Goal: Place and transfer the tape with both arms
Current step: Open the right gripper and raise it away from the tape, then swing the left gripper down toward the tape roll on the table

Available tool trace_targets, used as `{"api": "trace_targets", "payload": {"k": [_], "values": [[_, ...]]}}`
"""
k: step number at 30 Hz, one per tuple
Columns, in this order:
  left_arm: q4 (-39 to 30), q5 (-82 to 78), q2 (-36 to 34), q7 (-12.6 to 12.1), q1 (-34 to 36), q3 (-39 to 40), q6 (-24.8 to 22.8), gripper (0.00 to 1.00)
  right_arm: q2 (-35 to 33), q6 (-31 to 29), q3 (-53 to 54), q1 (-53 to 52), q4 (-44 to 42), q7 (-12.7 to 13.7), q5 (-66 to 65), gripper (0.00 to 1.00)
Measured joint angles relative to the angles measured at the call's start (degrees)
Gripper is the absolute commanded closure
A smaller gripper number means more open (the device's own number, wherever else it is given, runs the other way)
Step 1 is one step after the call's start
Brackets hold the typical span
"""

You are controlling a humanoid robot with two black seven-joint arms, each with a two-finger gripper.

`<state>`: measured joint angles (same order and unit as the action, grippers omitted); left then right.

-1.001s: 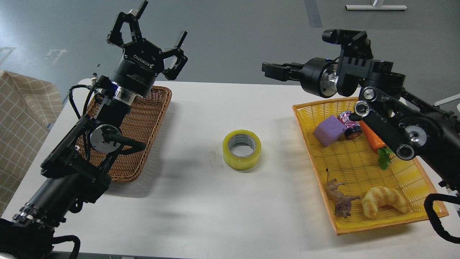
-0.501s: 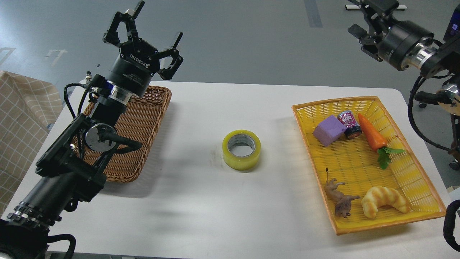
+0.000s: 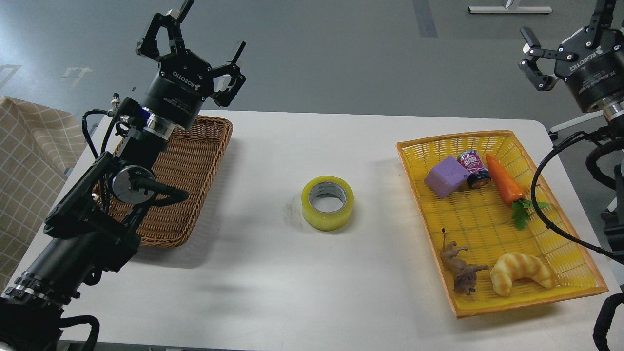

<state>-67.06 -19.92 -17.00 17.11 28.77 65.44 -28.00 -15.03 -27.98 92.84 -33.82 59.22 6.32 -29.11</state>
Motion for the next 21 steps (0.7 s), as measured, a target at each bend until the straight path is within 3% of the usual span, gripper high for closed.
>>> {"api": "trace_targets", "payload": {"k": [21], "values": [[0.0,-0.1,-0.5,-0.9,-0.2,-0.8,0.0,0.02,5.3,0.0,-1.0,8.7,0.3,1.0,13.9,0.0]]}}
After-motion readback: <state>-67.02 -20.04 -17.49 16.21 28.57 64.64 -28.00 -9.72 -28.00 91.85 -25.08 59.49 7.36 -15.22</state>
